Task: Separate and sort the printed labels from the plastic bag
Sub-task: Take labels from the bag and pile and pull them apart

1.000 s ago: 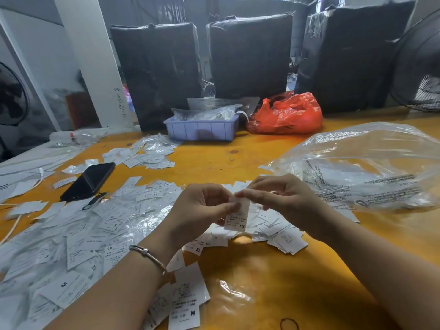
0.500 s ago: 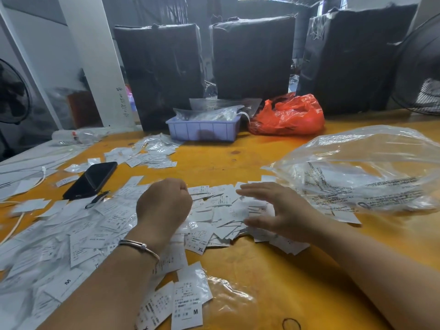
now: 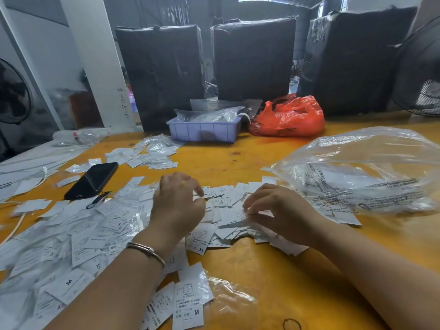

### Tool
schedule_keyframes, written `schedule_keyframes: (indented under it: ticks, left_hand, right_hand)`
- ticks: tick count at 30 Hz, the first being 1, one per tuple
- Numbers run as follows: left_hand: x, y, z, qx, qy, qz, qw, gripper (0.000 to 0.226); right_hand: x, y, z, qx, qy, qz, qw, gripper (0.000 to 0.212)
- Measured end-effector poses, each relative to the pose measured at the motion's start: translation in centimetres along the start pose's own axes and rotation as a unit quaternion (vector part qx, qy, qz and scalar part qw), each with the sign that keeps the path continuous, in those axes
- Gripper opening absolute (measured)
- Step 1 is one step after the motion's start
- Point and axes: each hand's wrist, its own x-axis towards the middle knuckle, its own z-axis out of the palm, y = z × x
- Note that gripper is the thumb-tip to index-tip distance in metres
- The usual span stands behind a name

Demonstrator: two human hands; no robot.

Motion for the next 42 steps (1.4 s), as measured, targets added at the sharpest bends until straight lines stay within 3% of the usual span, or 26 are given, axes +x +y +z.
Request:
schedule_keyframes:
  ticks: [3,6,10,17,21,24,28,34,36,38,40,42]
  left_hand:
    - [-0.5,0.8,0.1,-0.118,-0.049,0.082,0.988,0.013]
    - [-0.8,1.2,0.3,-0.157,-0.119,0.143,0.970,0.011]
    - [-0.9,1.2,0.1,-0.163,-0.165,0.174,0.957,0.037]
    - [-0.9,1.2,0.3,-0.182,-0.166,0.169,0.954,0.029]
    - [-0.9,1.4,0.3,-0.192,-0.139,0.137,0.962,0.062]
    - [-0.6,1.7,0.2,-0.185,-0.108,0.108,0.971,0.056]
    - [-0.4,1.7,-0.4,-0.313,-0.169,0.035,0.934,0.068]
    - [-0.8,2.0,-0.7,-0.408,-0.144,0.051,0.900,0.018]
    - [-0.8,2.0,-0.7,-0.409,-0.134,0.051,0.901,0.008]
    - [-0.8,2.0,-0.7,-0.403,-0.129,0.047,0.905,0.002]
    - [-0.8,2.1,-0.6,-0.396,-0.128,0.042,0.908,0.005]
    - [-0.9,2.1,-0.6,-0.384,-0.125,0.041,0.914,0.010]
  right_hand:
    - [0.0,-0.4,-0.5,-0.024,0.009,-0.015,1.000,0.005]
    - [0.0,-0.5,-1.1,-0.022,0.025,-0.018,0.999,0.005]
    - [-0.1,-0.5,-1.6,0.046,0.033,0.006,0.998,0.009]
    - [-0.1,-0.1,-2.1,0.124,0.047,0.065,0.989,0.009]
    - [-0.3,0.0,-2.9,0.236,0.135,0.082,0.959,0.021]
    - [-0.4,-0.1,-3.3,0.315,0.147,0.102,0.932,0.025]
    - [-0.4,-0.6,-3.2,0.360,0.160,0.104,0.913,0.019]
    - [-0.4,-0.9,-2.9,0.353,0.142,0.122,0.917,0.016]
    - [-0.4,-0.4,-2.9,0.292,0.139,0.136,0.937,0.011]
    - [-0.5,0.9,-3.0,0.086,0.174,0.175,0.965,0.002]
    - [-0.8,2.1,-3.6,-0.117,0.212,0.247,0.938,0.007]
    - [-1.1,3.3,-4.2,-0.210,0.205,0.319,0.901,0.014]
